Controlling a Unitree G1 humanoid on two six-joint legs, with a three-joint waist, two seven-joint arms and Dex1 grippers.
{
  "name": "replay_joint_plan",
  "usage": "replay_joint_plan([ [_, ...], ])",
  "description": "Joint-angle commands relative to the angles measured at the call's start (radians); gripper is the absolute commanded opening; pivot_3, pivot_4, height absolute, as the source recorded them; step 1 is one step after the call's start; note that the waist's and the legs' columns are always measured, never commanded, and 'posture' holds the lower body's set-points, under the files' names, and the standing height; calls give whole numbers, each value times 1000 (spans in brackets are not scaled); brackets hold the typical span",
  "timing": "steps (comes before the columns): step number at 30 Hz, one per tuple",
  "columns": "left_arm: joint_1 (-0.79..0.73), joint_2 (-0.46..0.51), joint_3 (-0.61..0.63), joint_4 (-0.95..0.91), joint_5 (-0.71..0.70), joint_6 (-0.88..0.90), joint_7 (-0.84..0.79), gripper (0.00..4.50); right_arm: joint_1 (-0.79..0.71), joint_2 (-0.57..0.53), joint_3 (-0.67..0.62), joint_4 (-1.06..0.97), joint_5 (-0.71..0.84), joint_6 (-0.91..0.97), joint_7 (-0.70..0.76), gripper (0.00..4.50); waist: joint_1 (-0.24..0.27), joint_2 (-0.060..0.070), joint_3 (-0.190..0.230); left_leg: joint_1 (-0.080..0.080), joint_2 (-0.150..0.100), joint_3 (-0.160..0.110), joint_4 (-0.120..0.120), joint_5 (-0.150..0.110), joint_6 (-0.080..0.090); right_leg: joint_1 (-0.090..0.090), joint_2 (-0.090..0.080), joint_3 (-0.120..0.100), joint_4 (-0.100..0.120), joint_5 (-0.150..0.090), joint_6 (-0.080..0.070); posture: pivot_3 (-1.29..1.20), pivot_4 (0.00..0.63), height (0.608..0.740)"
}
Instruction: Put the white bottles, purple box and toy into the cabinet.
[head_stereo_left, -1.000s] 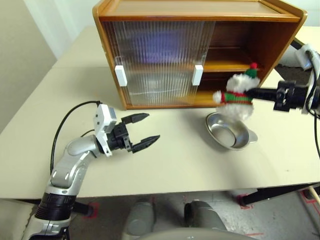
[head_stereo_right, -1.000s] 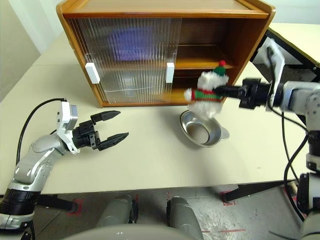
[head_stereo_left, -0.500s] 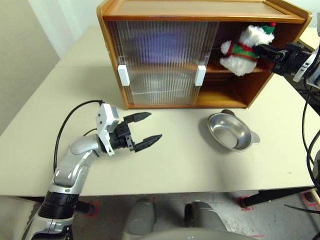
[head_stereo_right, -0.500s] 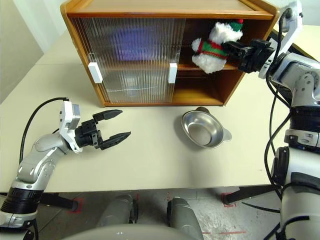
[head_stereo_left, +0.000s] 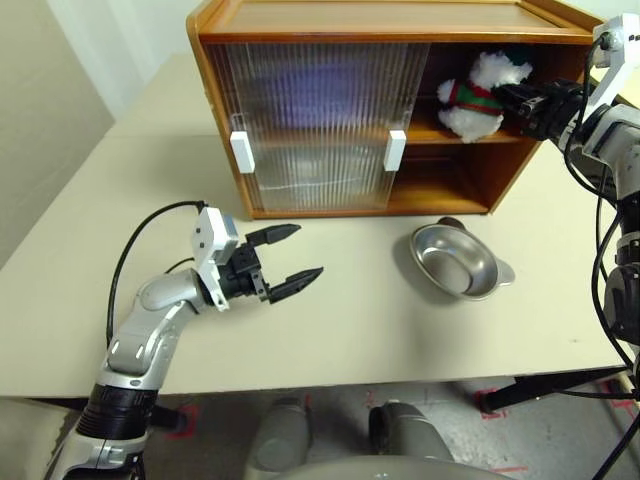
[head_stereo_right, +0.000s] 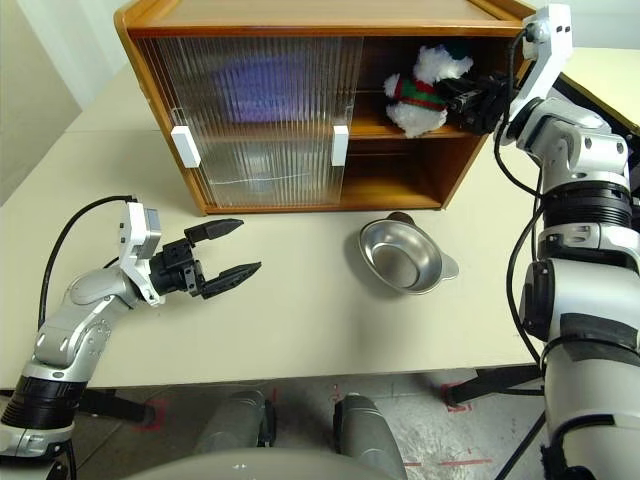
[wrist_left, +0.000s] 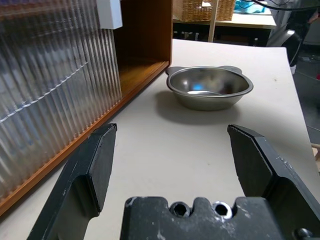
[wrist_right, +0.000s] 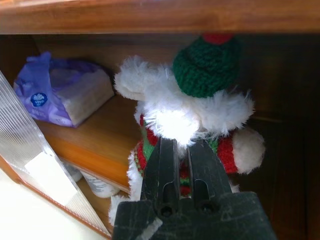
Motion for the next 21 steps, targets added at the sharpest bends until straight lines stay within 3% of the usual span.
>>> replay_joint_plan([
  [1, 10, 2, -6, -16, 13, 3, 9, 4500, -42, 13, 27, 62, -50, -63, 8, 16, -2, 0, 0, 0, 0, 0, 0, 1, 1, 0, 0, 0, 0, 0, 0, 260, 0, 740],
  [3, 16, 4, -4, -21, 13, 2, 12, 4500, -49, 25, 29, 76, -63, -81, 4, 16, -5, 0, 0, 1, 0, 0, 0, 2, 2, 0, 0, 0, 0, 1, -1, 269, 0, 740],
  [16, 12, 8, -12, -23, 11, 10, 8, 4500, -64, 27, 7, 29, -64, -97, -6, 4492, 9, 2, -1, -1, 0, -1, 0, 3, 2, -3, 0, -1, 4, 1, -2, 251, 0, 740],
  [21, 11, 12, -11, -26, 9, 14, 4, 4500, -35, -11, 1, -32, -56, -46, 15, 4492, 11, 2, -1, -3, 0, -1, 0, 2, 2, -5, -1, -1, 3, 1, -2, 245, 0, 740],
])
